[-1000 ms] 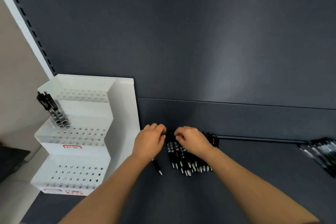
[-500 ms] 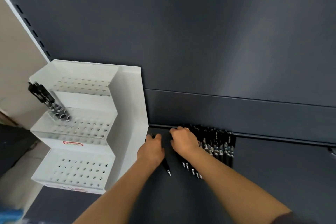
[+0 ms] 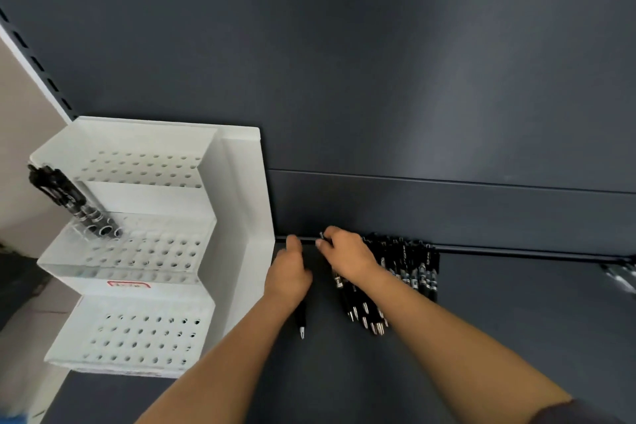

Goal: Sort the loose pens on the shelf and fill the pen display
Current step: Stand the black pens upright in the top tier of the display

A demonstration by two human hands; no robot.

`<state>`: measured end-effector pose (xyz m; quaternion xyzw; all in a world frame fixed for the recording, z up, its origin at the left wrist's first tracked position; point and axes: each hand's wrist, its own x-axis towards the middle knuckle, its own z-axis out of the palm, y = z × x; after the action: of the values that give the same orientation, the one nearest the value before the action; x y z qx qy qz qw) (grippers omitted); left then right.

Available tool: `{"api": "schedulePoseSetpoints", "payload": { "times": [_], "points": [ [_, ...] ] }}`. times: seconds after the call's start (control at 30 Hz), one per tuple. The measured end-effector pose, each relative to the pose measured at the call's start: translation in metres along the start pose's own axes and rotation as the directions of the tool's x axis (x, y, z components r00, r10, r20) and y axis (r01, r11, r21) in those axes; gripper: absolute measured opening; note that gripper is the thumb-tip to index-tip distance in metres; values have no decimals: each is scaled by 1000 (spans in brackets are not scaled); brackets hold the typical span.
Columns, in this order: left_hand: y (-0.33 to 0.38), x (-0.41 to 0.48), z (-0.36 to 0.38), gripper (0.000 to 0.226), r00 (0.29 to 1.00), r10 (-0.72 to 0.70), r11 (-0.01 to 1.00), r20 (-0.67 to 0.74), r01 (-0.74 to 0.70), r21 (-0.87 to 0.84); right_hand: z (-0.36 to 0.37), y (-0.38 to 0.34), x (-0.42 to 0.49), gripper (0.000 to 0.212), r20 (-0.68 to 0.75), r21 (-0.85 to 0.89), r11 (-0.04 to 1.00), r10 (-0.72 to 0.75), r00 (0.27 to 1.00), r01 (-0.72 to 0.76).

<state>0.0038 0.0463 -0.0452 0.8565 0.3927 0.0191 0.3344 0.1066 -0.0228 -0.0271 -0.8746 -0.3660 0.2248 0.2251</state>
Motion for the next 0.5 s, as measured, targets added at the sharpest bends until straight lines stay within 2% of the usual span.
{"api": "schedulePoseSetpoints", "payload": {
  "times": [0.07, 0.13, 0.27, 0.43, 0.5],
  "points": [
    [7, -1, -3, 47, 999, 29, 992, -33, -33, -125, -7, 4, -2, 22, -32, 79, 997, -16, 999, 18],
    [12, -5, -7, 63, 996, 66, 982, -53, -75, -171, -15, 7, -7, 16, -67, 139, 988, -57, 996, 66],
    [21, -16, -20, 41, 980, 143, 963, -137, -170, -209, -32, 0, -20, 3, -128, 249, 953, -145, 981, 173],
    [34, -48, -48, 22, 955, 134, 884, -266, -236, -403, -44, -26, -36, 10, -194, 396, 870, -235, 953, 295],
    [35, -61, -60, 16, 923, 124, 866, -364, -280, -415, -46, -41, -42, 13, -201, 452, 830, -261, 944, 326]
  ]
}}
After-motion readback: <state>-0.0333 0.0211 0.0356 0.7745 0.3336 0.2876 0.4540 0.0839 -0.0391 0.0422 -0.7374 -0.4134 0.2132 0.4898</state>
